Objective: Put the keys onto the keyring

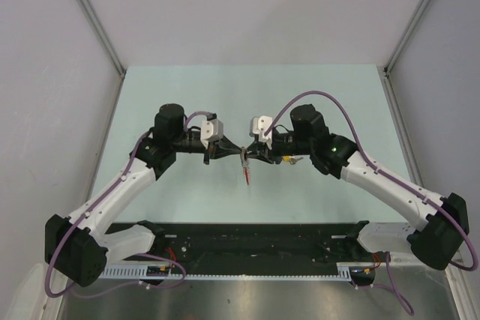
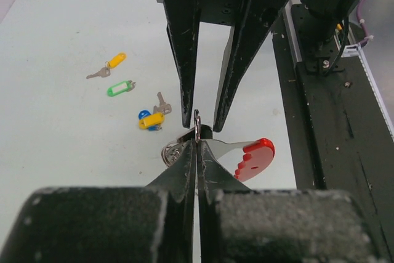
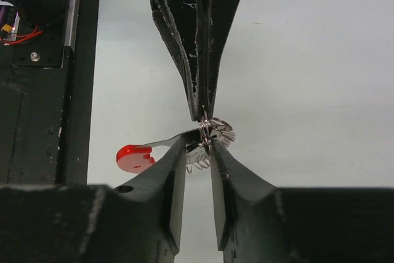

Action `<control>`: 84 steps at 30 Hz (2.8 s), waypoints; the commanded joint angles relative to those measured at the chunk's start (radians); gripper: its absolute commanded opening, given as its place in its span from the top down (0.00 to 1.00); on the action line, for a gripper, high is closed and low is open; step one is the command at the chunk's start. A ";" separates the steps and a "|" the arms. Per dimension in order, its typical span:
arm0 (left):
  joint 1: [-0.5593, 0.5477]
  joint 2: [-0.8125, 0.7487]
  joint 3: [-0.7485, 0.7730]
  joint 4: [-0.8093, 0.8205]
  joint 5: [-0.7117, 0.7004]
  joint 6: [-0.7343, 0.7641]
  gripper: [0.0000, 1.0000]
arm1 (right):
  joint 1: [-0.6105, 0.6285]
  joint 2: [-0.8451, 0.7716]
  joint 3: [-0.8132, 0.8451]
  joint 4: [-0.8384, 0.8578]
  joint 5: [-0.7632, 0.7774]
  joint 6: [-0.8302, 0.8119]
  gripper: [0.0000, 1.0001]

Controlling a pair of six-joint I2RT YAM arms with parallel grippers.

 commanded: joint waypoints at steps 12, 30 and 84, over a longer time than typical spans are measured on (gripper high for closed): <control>-0.008 -0.053 -0.047 0.228 0.077 -0.150 1.00 | -0.070 -0.097 -0.010 0.019 -0.072 0.053 0.73; -0.006 -0.056 -0.047 0.236 0.092 -0.157 1.00 | -0.072 -0.057 -0.013 0.065 -0.145 0.054 0.79; -0.021 -0.005 -0.004 0.236 -0.132 -0.377 1.00 | 0.006 -0.042 -0.010 -0.021 0.139 -0.042 1.00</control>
